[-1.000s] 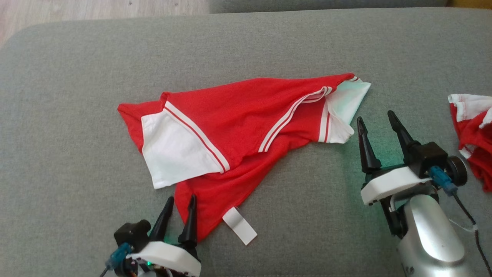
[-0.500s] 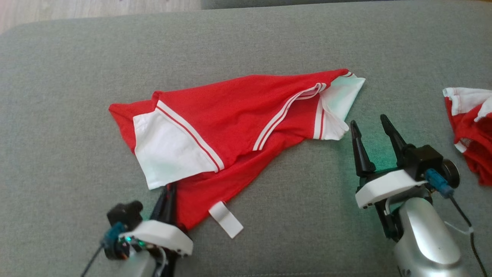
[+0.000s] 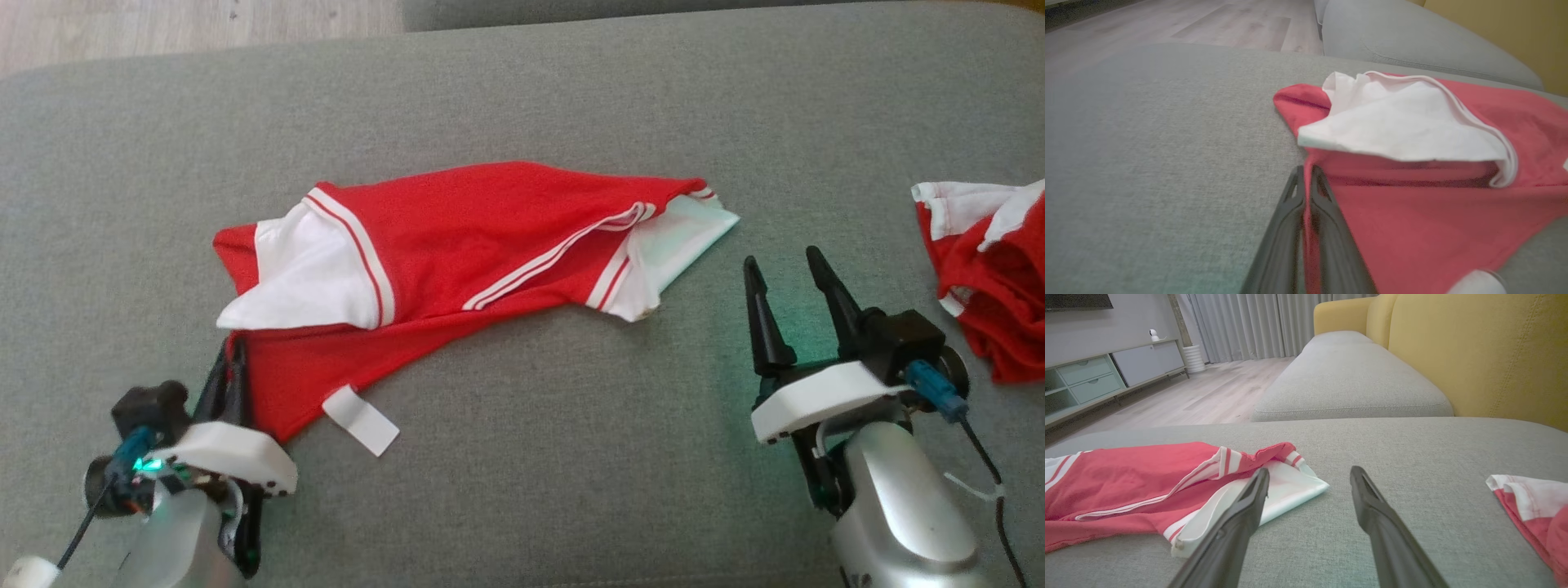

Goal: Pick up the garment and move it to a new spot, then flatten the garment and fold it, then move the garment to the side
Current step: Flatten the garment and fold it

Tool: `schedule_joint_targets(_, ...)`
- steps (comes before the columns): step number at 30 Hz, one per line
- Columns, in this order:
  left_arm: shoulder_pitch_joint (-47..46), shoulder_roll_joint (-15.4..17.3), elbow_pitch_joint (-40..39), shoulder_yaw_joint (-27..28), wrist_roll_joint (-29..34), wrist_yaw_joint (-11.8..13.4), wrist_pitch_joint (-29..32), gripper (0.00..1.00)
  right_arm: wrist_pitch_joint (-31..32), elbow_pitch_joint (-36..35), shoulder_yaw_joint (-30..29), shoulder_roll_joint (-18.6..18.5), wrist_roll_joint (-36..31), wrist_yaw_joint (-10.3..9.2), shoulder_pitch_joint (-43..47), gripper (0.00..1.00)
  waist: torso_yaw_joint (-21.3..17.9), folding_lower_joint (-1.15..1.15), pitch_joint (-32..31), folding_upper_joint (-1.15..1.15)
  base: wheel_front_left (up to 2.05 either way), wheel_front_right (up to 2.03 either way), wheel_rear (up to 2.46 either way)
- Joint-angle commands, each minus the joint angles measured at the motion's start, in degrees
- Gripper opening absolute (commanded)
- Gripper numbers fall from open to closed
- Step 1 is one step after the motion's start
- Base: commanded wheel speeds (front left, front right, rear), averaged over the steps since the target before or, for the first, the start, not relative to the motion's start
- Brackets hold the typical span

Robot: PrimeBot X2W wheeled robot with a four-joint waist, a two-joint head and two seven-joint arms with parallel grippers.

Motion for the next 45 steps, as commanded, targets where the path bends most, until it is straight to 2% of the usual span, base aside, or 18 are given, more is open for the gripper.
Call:
schedule_joint_targets(1, -1.2, 1.7, -0.8, 2.9, 0.6, 1.0, -0.3, 0.8, -0.4, -1.8, 1.8, 0.6, 0.7, 0.37, 0.1, 1.0, -0.2, -0.01, -0.3, 0.0, 0.0, 0.0, 0.0)
schedule_joint_targets(2, -0.8, 1.3, -0.8, 3.8, 0.9, 1.6, -0.3, 1.0, -0.4, -2.0, 2.1, 0.6, 1.0, 0.37, 0.3, 1.0, -0.3, -0.01, -0.5, 0.0, 0.0, 0.0, 0.0)
schedule_joint_targets(8, 4.3, -2.7, -7.8, 8.6, 3.9, 4.1, -0.3, 1.0, -0.4, -2.1, 4.1, 0.6, 2.8, 0.37, 0.9, 1.0, 0.0, -0.01, -1.5, 0.0, 0.0, 0.0, 0.0)
schedule_joint_targets(13, 9.6, -6.2, -14.6, 11.1, 5.8, 2.9, -0.3, 1.0, -0.4, 1.2, 7.4, 0.6, 3.7, 0.37, -1.5, 1.0, 2.3, -0.01, -1.3, 0.0, 0.0, 0.0, 0.0)
schedule_joint_targets(16, 11.6, -6.8, -16.9, 10.2, 6.3, 1.8, -0.3, 1.0, -0.4, 4.8, 9.3, 0.6, 4.0, 0.37, -3.9, 1.0, 4.4, -0.01, -1.0, 0.0, 0.0, 0.0, 0.0)
schedule_joint_targets(19, 12.8, -6.9, -18.1, 6.7, 4.3, 1.0, -0.3, 1.0, -0.4, 8.9, 10.1, 0.6, 4.9, 0.37, -6.4, 1.0, 6.6, -0.01, -0.8, 0.0, 0.0, 0.0, 0.0)
schedule_joint_targets(22, 13.1, -6.9, -18.6, 3.6, 3.2, 0.9, -0.3, 1.0, -0.4, 13.1, 9.5, 0.6, 6.8, 0.37, -8.7, 1.0, 8.4, -0.01, -0.6, 0.0, 0.0, 0.0, 0.0)
schedule_joint_targets(29, 13.2, -6.9, -19.9, 1.8, 1.9, 1.4, -0.3, 1.0, -0.4, 22.5, 10.2, 0.6, 9.3, 0.37, -13.5, 1.0, 10.0, -0.01, -0.3, 0.0, 0.0, 0.0, 0.0)
schedule_joint_targets(30, 13.2, -6.9, -20.0, 1.7, 1.8, 1.4, -0.3, 1.0, -0.4, 23.2, 10.1, 0.6, 9.4, 0.37, -13.8, 0.79, 9.9, -0.01, -0.2, 0.0, 0.0, 0.0, 0.0)
schedule_joint_targets(32, 13.2, -6.9, -20.1, 1.6, 1.6, 1.4, -0.3, 1.0, -0.4, 24.2, 9.7, 0.6, 9.5, 0.37, -13.9, 0.1, 9.6, -0.01, -0.2, 0.0, 0.0, 0.0, 0.0)
schedule_joint_targets(33, 13.1, -6.9, -20.3, 1.6, 1.6, 1.4, -0.3, 1.0, -0.4, 24.4, 9.7, 0.6, 9.6, 0.37, -13.7, 0.0, 9.4, -0.01, -0.3, 0.0, 0.0, 0.0, 0.0)
schedule_joint_targets(42, 13.9, -6.9, -21.1, 1.5, 1.1, 1.0, -0.3, 1.0, -0.4, 13.9, 2.0, 0.6, 14.0, 0.37, -5.0, 0.0, 5.5, -0.01, -1.8, 0.0, 0.0, 0.0, 0.0)
schedule_joint_targets(43, 14.0, -6.9, -21.2, 1.6, 1.1, 1.0, -0.3, 1.0, -0.4, 12.8, 1.3, 0.6, 14.2, 0.37, -3.3, 0.12, 5.0, -0.01, -2.1, 0.0, 0.0, 0.0, 0.0)
schedule_joint_targets(44, 14.2, -6.9, -21.1, 1.6, 1.1, 1.1, -0.3, 1.0, -0.4, 12.0, 0.6, 0.6, 14.6, 0.37, -1.6, 0.47, 4.5, -0.01, -2.4, 0.0, 0.0, 0.0, 0.0)
schedule_joint_targets(45, 14.5, -6.9, -21.0, 1.6, 1.0, 1.2, -0.3, 1.0, -0.4, 11.2, -0.2, 0.6, 14.8, 0.37, 0.0, 0.98, 4.0, -0.01, -2.8, 0.0, 0.0, 0.0, 0.0)
